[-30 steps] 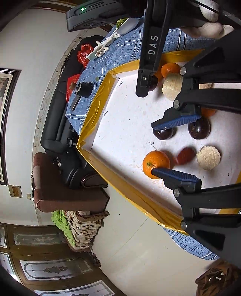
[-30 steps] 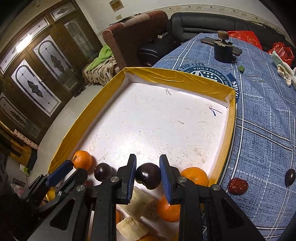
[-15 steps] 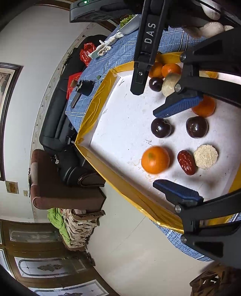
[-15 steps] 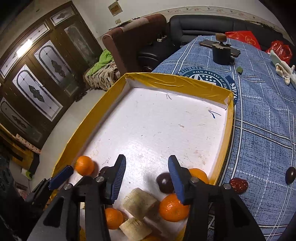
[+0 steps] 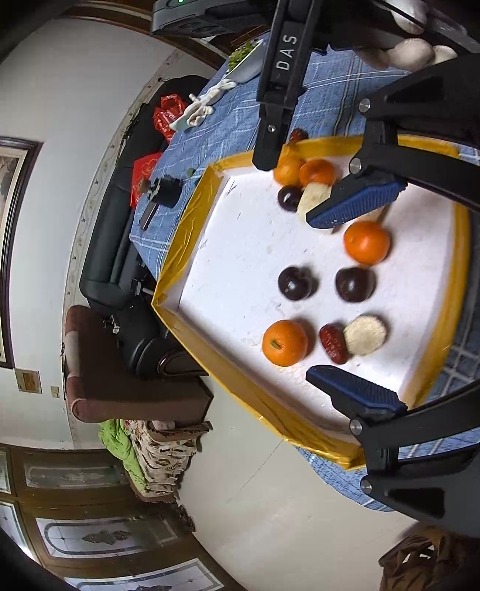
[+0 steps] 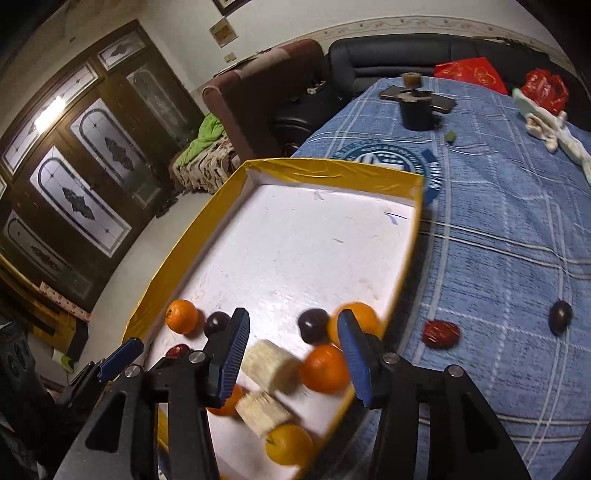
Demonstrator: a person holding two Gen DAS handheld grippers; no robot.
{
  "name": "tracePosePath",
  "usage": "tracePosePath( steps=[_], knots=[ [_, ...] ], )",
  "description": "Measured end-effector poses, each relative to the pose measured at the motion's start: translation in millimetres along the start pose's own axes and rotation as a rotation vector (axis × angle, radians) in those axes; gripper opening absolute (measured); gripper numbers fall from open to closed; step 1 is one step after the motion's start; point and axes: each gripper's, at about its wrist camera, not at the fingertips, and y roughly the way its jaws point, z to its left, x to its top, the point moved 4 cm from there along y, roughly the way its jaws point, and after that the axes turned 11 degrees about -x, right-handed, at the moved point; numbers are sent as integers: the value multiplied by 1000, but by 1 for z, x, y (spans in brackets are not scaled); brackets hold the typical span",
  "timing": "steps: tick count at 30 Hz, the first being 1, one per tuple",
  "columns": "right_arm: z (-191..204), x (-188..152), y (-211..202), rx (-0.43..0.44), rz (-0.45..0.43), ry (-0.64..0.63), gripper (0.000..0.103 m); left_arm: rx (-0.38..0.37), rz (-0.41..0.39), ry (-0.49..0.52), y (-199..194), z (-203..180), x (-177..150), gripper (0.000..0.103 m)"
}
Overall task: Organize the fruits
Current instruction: 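Grasp the last dark plum on the cloth with the right tool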
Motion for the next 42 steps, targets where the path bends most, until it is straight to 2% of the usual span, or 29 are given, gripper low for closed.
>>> tracePosePath(
  steps=[6,12,17,20,24,28,31,35,37,42],
  knots=[
    [-39,-12,-35,-13,-47,60,55,-39,3,38,-17,-33,-11,81],
    [-104,-30,-76,-80,-107,147,63,-68,13,63,-25,-60,-29,82],
    [-162,-50,-87,-120,-103,251,63,-100,41,113,-18,-89,-39,82],
    [-182,-56,-84,-133,-88,281,63,-123,53,132,-14,-101,-43,82],
    [-195,-55,-74,-153,-73,290,63,-143,70,142,-9,-107,-45,82],
    [-192,-48,-61,-154,-67,266,63,-160,97,123,1,-109,-43,83],
    [-190,-40,-53,-195,-82,238,63,-210,109,119,6,-115,-44,83],
    [-189,-28,-39,-291,-96,156,63,-250,117,135,11,-124,-44,83],
    [-187,-22,-30,-343,-87,97,57,-270,130,136,15,-127,-44,83],
    [-183,-14,-10,-410,-59,33,45,-287,151,168,24,-135,-45,83]
  ],
)
